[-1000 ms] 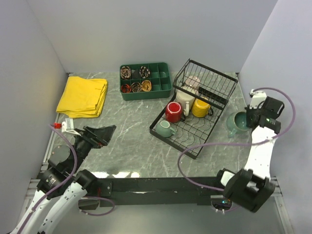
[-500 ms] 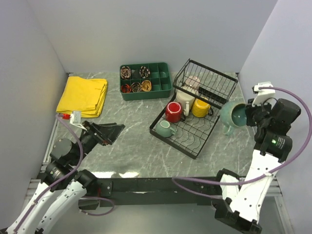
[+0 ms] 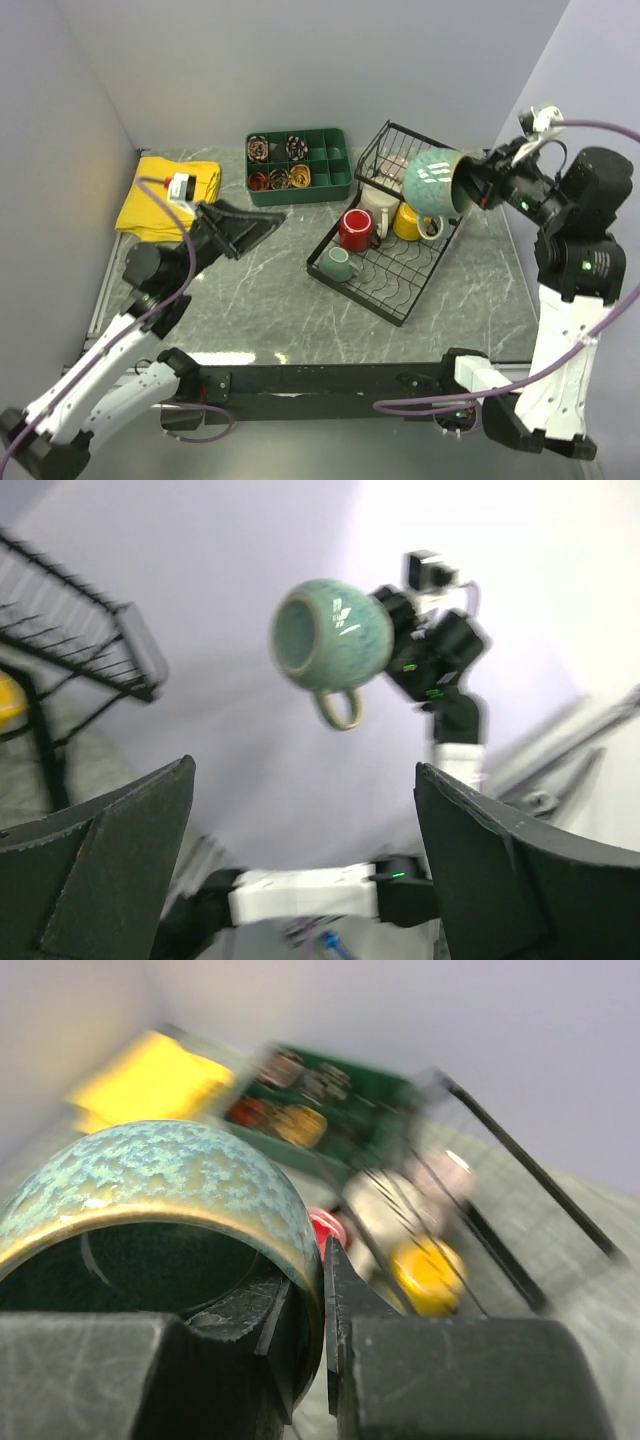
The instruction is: Load the cups into the dish rack
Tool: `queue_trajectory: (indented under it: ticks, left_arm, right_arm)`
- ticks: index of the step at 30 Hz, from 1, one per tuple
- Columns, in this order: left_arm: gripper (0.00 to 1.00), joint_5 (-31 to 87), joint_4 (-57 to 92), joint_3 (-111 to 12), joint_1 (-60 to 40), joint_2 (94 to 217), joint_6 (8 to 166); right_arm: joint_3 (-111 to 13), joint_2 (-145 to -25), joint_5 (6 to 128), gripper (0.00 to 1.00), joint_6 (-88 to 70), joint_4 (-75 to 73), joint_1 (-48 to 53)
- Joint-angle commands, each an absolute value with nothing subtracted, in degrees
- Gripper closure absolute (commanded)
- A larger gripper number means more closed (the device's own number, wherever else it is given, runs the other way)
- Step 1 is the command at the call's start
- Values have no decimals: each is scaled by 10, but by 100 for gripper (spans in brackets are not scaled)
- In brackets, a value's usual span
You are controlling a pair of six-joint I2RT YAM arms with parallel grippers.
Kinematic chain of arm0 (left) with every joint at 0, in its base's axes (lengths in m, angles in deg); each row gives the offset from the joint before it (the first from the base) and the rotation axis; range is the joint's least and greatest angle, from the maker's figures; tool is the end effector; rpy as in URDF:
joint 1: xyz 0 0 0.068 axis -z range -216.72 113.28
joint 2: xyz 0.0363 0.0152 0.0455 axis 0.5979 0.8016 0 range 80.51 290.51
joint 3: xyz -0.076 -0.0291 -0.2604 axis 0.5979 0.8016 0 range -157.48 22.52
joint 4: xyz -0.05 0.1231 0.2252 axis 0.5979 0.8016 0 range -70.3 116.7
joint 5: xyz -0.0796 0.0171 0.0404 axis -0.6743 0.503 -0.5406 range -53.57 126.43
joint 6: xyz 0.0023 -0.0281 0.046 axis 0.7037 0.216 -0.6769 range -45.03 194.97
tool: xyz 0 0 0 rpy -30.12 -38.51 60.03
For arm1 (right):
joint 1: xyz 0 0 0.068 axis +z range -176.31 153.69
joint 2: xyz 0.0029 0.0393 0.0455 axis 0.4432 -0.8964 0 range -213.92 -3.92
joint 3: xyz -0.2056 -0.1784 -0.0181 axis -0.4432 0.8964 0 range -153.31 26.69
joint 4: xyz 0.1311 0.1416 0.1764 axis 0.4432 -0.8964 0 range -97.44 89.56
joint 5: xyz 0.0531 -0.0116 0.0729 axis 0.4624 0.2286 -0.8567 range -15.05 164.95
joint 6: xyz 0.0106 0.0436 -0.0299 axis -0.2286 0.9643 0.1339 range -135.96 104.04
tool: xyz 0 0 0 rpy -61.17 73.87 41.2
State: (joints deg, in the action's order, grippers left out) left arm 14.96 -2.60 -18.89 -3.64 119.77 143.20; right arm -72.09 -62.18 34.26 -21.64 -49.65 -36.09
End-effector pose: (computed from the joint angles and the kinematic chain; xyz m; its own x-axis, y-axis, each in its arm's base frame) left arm 0.1234 -0.0959 0.3939 -0.6024 -0.6390 -0.4784 0.6139 0.0122 -0.7893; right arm 0.1303 0.0011 0.5276 -0.0980 -0.0593 -0.9934 -0.5185 0.8551 0.0001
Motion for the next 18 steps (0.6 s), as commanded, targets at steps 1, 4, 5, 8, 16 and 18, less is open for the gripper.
queue_trajectory:
  ticks: [1,4,5,8,16,18]
  left_arm:
    - [4,101,-261,-240,-27,1291,1562]
    - [4,118,-285,-289,11,1351,1546]
    - [4,124,-276,-304,35,1364,1531]
    - [3,152,-241,-354,83,1411,1484]
    - [1,183,-261,-444,144,1521,1456]
    - [3,182,-263,-459,157,1547,1461]
  right_arm:
    - [-749,-650,267,100,-47,-298,-296]
    - [-734,-664,270,100,29,-180,-241]
    - [-731,-669,264,100,48,-160,-230]
    - [-721,-685,265,100,105,-110,-194]
    - [-727,-712,327,100,120,-81,-130]
    - [-726,-713,341,100,111,-81,-117]
